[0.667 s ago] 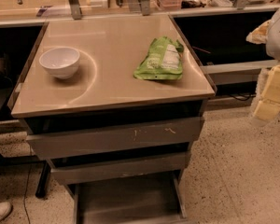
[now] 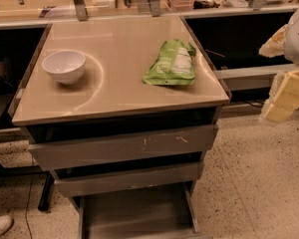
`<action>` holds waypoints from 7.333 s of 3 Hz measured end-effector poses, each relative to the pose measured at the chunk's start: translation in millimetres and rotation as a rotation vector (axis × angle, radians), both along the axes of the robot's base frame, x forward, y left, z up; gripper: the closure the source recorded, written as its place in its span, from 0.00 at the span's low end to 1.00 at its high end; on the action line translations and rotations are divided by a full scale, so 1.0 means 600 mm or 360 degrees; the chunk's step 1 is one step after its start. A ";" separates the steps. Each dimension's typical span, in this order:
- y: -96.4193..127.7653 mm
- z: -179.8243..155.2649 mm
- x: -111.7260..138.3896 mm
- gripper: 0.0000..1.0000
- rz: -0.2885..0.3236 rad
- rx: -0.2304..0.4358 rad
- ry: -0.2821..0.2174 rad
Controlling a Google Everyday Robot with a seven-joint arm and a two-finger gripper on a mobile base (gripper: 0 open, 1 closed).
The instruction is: Close bottom drawer
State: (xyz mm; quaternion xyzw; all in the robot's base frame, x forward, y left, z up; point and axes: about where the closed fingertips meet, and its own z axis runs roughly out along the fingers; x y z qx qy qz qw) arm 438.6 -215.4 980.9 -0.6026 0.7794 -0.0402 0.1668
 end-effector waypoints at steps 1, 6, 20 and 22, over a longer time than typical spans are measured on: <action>0.000 0.000 0.000 0.41 0.0000 0.0000 0.0000; 0.002 -0.114 -0.099 1.00 -0.0054 0.0036 0.0172; 0.190 -0.991 -0.290 1.00 -0.0658 0.0745 0.1314; 0.172 -1.112 -0.283 1.00 -0.0952 0.0837 0.1383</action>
Offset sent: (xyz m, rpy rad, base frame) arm 0.0000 0.0000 0.0000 0.0000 0.0000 0.0000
